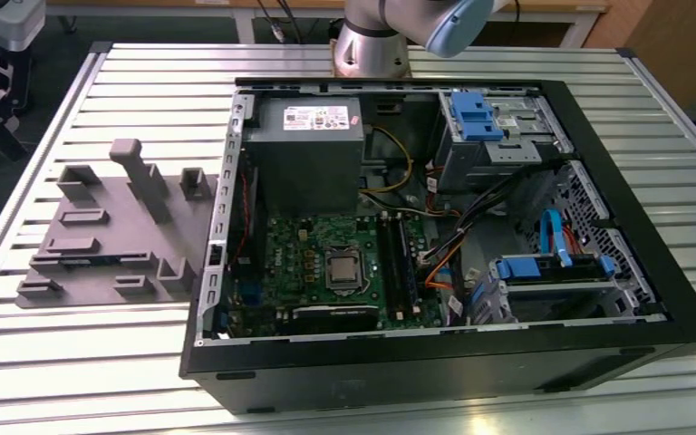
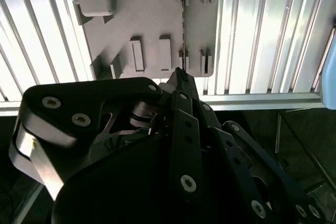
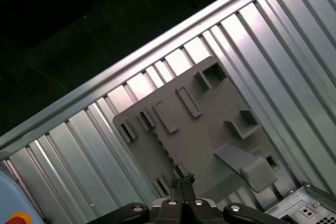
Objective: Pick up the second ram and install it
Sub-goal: 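Pick up the second ram and move it above second insertion slot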
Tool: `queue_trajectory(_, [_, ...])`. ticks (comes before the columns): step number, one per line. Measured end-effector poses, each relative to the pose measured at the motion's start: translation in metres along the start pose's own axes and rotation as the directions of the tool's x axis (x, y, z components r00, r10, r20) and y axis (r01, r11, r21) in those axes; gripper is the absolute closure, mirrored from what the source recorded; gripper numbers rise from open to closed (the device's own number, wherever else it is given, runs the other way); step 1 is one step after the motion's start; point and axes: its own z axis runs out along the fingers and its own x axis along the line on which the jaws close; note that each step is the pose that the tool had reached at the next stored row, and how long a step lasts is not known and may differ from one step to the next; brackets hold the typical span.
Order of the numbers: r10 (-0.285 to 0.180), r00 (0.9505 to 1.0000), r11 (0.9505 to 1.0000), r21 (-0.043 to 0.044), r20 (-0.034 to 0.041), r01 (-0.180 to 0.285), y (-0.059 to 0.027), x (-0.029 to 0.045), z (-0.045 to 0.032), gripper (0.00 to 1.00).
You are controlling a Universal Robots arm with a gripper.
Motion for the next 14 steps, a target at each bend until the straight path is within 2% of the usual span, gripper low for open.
queue_trajectory(14, [-0.061,0.9981,0.9981,-0.0015,-0.0023,0.061,-0.0001,0.0000,0.0017,0.89])
